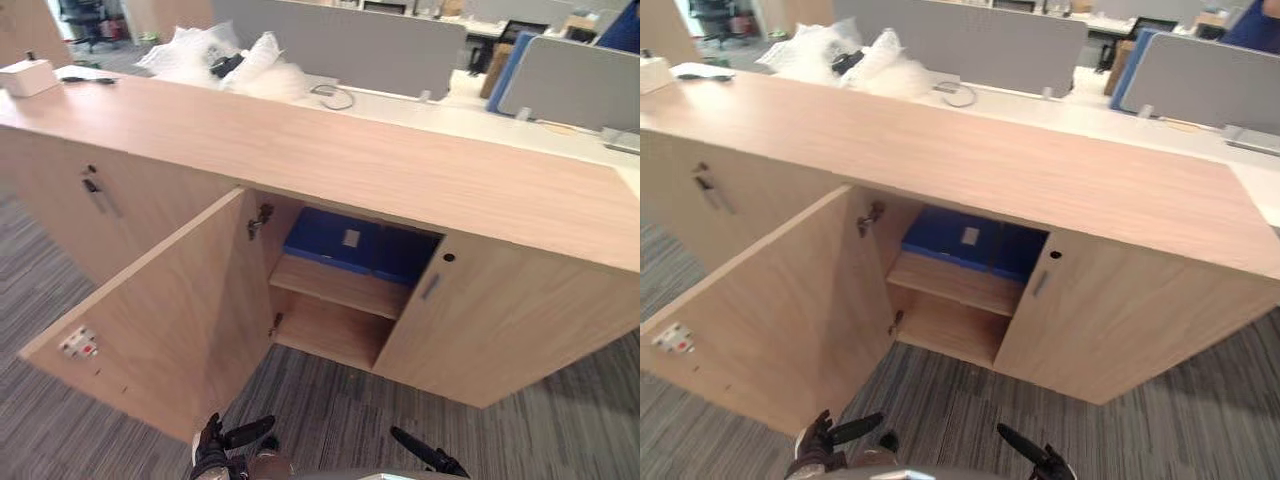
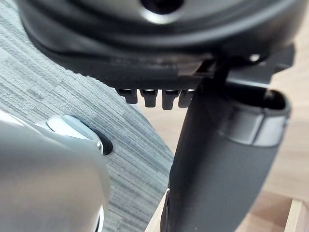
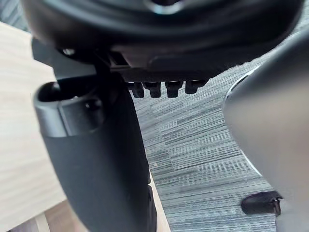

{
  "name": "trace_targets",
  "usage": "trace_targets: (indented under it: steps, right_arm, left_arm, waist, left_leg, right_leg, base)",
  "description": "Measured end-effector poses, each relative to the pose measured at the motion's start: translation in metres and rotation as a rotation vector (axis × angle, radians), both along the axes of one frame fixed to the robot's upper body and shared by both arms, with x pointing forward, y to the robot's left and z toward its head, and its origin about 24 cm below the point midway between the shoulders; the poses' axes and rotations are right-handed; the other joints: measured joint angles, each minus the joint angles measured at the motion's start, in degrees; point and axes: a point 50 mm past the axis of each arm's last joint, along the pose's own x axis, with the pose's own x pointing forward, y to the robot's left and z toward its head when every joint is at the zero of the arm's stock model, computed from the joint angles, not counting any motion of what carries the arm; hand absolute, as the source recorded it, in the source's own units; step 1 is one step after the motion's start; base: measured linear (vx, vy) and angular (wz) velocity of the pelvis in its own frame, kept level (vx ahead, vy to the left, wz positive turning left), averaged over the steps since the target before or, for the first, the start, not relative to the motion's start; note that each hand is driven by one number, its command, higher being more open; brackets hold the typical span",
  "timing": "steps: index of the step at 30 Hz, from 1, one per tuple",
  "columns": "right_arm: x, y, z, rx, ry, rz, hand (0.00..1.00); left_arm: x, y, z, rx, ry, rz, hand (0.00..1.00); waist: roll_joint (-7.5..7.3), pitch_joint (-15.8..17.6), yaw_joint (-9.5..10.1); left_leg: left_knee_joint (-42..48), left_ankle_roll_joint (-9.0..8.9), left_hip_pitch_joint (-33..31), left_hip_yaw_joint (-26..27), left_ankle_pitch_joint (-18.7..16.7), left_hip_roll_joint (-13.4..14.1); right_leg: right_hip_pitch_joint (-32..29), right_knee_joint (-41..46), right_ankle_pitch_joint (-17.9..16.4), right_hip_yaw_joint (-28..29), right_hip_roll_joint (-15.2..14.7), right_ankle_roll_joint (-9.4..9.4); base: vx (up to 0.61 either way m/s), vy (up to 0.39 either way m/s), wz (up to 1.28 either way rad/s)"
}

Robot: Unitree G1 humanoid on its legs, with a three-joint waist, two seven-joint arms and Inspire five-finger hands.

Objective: Walk over to the cabinet, pick up the folder, carry it to the office cabinet, place the folder inside the office cabinet, then close the office cabinet door

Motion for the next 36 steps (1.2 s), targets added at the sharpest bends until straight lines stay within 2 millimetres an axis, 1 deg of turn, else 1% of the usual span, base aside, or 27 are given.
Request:
trace_targets:
  steps: [1, 2, 3, 4, 5, 6, 7, 8, 9, 10, 11, 12, 13, 14, 15, 17, 21, 23, 27, 30, 32, 33, 34, 35, 36]
  right_arm:
    - [-0.001, -0.006, 0.001, -0.008, -0.011, -0.06, 1.0]
    - [-0.003, -0.011, 0.002, -0.006, -0.025, -0.134, 1.0]
    - [-0.002, -0.013, 0.002, -0.005, -0.036, -0.169, 1.0]
    - [-0.004, -0.015, 0.002, 0.001, -0.04, -0.229, 1.0]
    - [-0.006, -0.007, 0.0, 0.039, -0.028, -0.307, 1.0]
    - [-0.011, -0.002, -0.002, 0.055, -0.011, -0.333, 1.0]
    - [-0.014, -0.006, -0.002, 0.059, -0.009, -0.379, 1.0]
    - [-0.014, -0.011, -0.002, 0.048, -0.011, -0.39, 1.0]
    - [-0.016, -0.014, -0.001, 0.043, -0.011, -0.418, 1.0]
    - [-0.018, -0.011, -0.003, 0.053, 0.002, -0.418, 1.0]
    - [-0.021, -0.01, -0.003, 0.056, 0.009, -0.419, 1.0]
    - [-0.024, -0.01, -0.004, 0.057, 0.019, -0.421, 1.0]
    - [-0.027, -0.01, -0.004, 0.057, 0.029, -0.424, 1.0]
    - [-0.029, -0.01, -0.005, 0.058, 0.035, -0.429, 1.0]
    - [-0.03, -0.01, -0.005, 0.059, 0.037, -0.436, 1.0]
    - [-0.033, -0.01, -0.005, 0.056, 0.05, -0.432, 1.0]
    - [-0.033, -0.012, -0.005, 0.048, 0.051, -0.422, 1.0]
    - [-0.033, -0.012, -0.005, 0.047, 0.05, -0.421, 1.0]
    - [-0.036, -0.012, -0.005, 0.049, 0.054, -0.42, 1.0]
    - [-0.037, -0.012, -0.005, 0.052, 0.055, -0.407, 1.0]
    - [-0.038, -0.012, -0.005, 0.047, 0.056, -0.389, 1.0]
    - [-0.039, -0.013, -0.005, 0.047, 0.055, -0.389, 1.0]
    - [-0.04, -0.014, -0.005, 0.045, 0.055, -0.388, 1.0]
    - [-0.04, -0.015, -0.005, 0.041, 0.057, -0.381, 1.0]
    - [-0.041, -0.016, -0.005, 0.039, 0.058, -0.379, 1.0]
  left_arm:
    - [0.0, -0.001, 0.0, 0.006, 0.005, 0.002, 1.0]
    - [-0.004, -0.003, -0.002, 0.002, 0.021, -0.006, 1.0]
    - [-0.003, -0.007, -0.003, -0.005, 0.021, -0.017, 1.0]
    - [0.002, -0.006, -0.002, 0.003, 0.016, -0.044, 1.0]
    - [0.013, -0.006, 0.001, 0.014, 0.006, -0.09, 1.0]
    - [0.017, -0.004, 0.002, 0.02, 0.002, -0.103, 1.0]
    - [0.011, -0.005, -0.001, 0.012, 0.029, -0.106, 1.0]
    - [0.005, -0.007, -0.004, 0.004, 0.053, -0.105, 1.0]
    - [-0.003, -0.01, -0.007, -0.006, 0.084, -0.116, 1.0]
    - [-0.007, -0.008, -0.009, 0.004, 0.103, -0.15, 1.0]
    - [-0.01, -0.007, -0.009, 0.011, 0.116, -0.175, 1.0]
    - [-0.011, -0.009, -0.01, 0.017, 0.125, -0.217, 1.0]
    - [-0.01, -0.011, -0.01, 0.021, 0.127, -0.254, 1.0]
    - [-0.011, -0.013, -0.01, 0.022, 0.132, -0.273, 1.0]
    - [-0.012, -0.013, -0.011, 0.021, 0.134, -0.276, 1.0]
    - [-0.013, -0.012, -0.011, 0.011, 0.14, -0.292, 1.0]
    - [-0.018, -0.015, -0.013, -0.024, 0.136, -0.281, 1.0]
    - [-0.023, -0.013, -0.013, -0.059, 0.125, -0.212, 1.0]
    - [-0.03, -0.005, -0.012, -0.089, 0.098, -0.086, 1.0]
    - [-0.031, 0.004, -0.006, -0.091, 0.028, 0.036, 1.0]
    - [-0.027, 0.018, 0.002, -0.059, -0.027, 0.102, 1.0]
    - [-0.022, 0.028, 0.009, -0.027, -0.068, 0.14, 1.0]
    - [-0.015, 0.039, 0.017, 0.009, -0.115, 0.173, 1.0]
    - [-0.004, 0.057, 0.032, 0.074, -0.187, 0.196, 1.0]
    - [0.003, 0.068, 0.041, 0.124, -0.216, 0.191, 1.0]
  waist:
    - [1.32, 0.29, -0.1]
    - [2.38, 0.2, -0.54]
    - [3.25, 0.32, -0.81]
    - [3.06, 0.4, -1.4]
    - [0.82, 0.54, -2.79]
    - [-0.1, 0.58, -3.4]
    - [1.06, 0.69, -3.14]
    - [2.14, 0.62, -3.15]
    - [2.75, 0.85, -3.33]
    - [1.6, 0.61, -3.51]
    - [1.4, 0.32, -3.67]
    - [1.65, -0.32, -4.26]
    - [1.75, -0.51, -4.49]
    - [1.81, -0.52, -4.49]
    - [1.84, -0.54, -4.54]
    - [1.77, -0.55, -4.57]
    - [1.82, -0.49, -4.64]
    - [1.83, -0.43, -4.92]
    - [1.7, 0.09, -4.95]
    - [1.69, 0.26, -5.02]
    - [1.78, 0.32, -4.94]
    - [1.93, 0.42, -4.8]
    - [2.22, 0.59, -4.79]
    - [2.57, 0.74, -4.8]
    - [2.83, 0.87, -4.79]
  left_leg:
    - [10.63, 1.08, -0.46, 8.48, -4.11, 3.87]
    - [12.19, 1.61, 1.05, 14.81, -7.03, 5.72]
    - [11.26, 1.9, 0.81, 16.9, -7.29, 5.93]
    - [8.1, 2.02, 0.77, 17.45, -7.34, 4.1]
    - [-0.6, 2.83, 1.3, 14.96, -4.84, -1.47]
    - [-0.97, 2.41, 1.66, 15.35, -4.44, -2.77]
    - [5.34, 1.5, 3.49, 18.71, -8.24, -1.11]
    - [2.92, 0.7, 5.98, 18.9, -9.91, -0.84]
    - [-3.21, 2.92, 9.04, 18.1, -9.93, -3.22]
    - [-10.15, 3.57, 11.58, 17.54, -6.34, -6.18]
    - [-13.41, 3.77, 12.58, 16.73, -4.32, -7.36]
    - [-18.46, 4.02, 13.57, 14.55, -1.19, -8.81]
    - [-23.34, 4.07, 14.95, 12.79, 1.79, -9.77]
    - [-26.81, 3.89, 16.08, 11.6, 3.91, -10.22]
    - [-28.6, 4.02, 16.73, 10.86, 5.03, -10.41]
    - [-32.61, 3.52, 18.51, 8.83, 7.42, -10.72]
    - [-35.38, 2.99, 21.05, 8.41, 8.66, -10.97]
    - [-35.39, 2.98, 21.32, 8.27, 8.67, -11.14]
    - [-35.44, 2.99, 21.89, 8.15, 8.68, -11.29]
    - [-35.61, 3.12, 21.95, 8.23, 8.76, -11.4]
    - [-35.82, 3.2, 21.95, 8.38, 8.82, -11.31]
    - [-35.85, 3.23, 21.94, 8.5, 8.83, -11.26]
    - [-35.86, 3.26, 21.97, 8.55, 8.86, -11.17]
    - [-35.9, 3.28, 21.98, 8.76, 8.87, -10.88]
    - [-35.91, 3.29, 21.98, 8.93, 8.86, -10.74]
  right_leg:
    - [0.99, 0.15, -0.04, -1.1, 0.26, -0.01]
    - [1.13, 0.98, -0.3, -2.24, 0.09, 0.2]
    - [0.93, 2.05, -0.85, -2.8, 0.22, 0.62]
    - [-0.35, 2.78, -2.29, -2.81, -0.16, 0.4]
    - [-0.99, -0.45, -2.05, -1.5, -0.63, -1.2]
    - [-0.24, -2.34, -0.51, -2.36, -1.83, -0.67]
    - [1.66, -3.69, 0.89, -4.58, -1.96, 0.56]
    - [2.5, -4.23, 1.22, -5.2, -1.47, 0.42]
    - [3.35, -4.6, 1.41, -6.37, -1.68, 0.36]
    - [2.95, -4.44, 2.43, -6.89, -3.2, -0.82]
    - [2.86, -4.42, 3.32, -7.44, -3.63, -1.09]
    - [2.58, -4.45, 4.98, -8.3, -3.76, -1.21]
    - [2.61, -4.6, 6.32, -9.22, -3.82, -0.22]
    - [2.75, -4.67, 6.89, -10.11, -3.94, -0.12]
    - [2.91, -4.72, 7.15, -10.81, -3.87, -0.02]
    - [3.72, -4.7, 7.36, -12.33, -3.59, -0.12]
    - [5.55, -5.5, 7.36, -12.62, -3.37, -0.12]
    - [6.48, -6.7, 7.6, -13.07, -3.29, 0.27]
    - [7.54, -7.74, 7.68, -13.67, -3.26, 0.41]
    - [8.23, -9.13, 7.71, -13.67, -3.09, 0.44]
    - [8.52, -9.96, 7.73, -13.6, -2.86, 0.41]
    - [8.72, -10.56, 7.76, -13.55, -2.69, 0.37]
    - [8.92, -10.99, 7.79, -13.5, -2.52, 0.32]
    - [9.02, -11.46, 7.95, -13.24, -2.15, 0.06]
    - [9.16, -11.94, 8.1, -12.99, -1.9, -0.18]
  base:
    - [0.04, 0.032, 0.41]
    - [0.06, 0.066, 0.5]
    - [0.05, 0.075, 0.68]
    - [0.0, 0.026, 1.36]
    - [-0.02, -0.003, 1.55]
    - [-0.02, -0.008, 1.53]
    - [0.02, 0.016, 0.75]
    - [0.07, 0.094, 0.7]
    - [0.07, 0.08, 0.58]
    - [0.06, 0.063, 0.64]
    - [0.04, -0.002, 0.77]
    - [0.05, 0.002, 0.94]
    - [0.05, -0.006, 0.97]
    - [0.03, -0.008, 0.68]
    - [0.03, -0.051, 0.58]
    - [0.03, -0.071, 0.44]
    - [0.01, -0.054, 0.07]
    - [0.01, -0.042, 0.02]
    - [0.0, -0.048, 0.02]
    - [-0.01, -0.038, -0.01]
    - [-0.02, -0.034, -0.04]
    - [-0.02, -0.037, -0.06]
    - [-0.03, -0.04, -0.08]
    - [-0.04, -0.035, -0.08]
    - [-0.03, -0.025, -0.11]
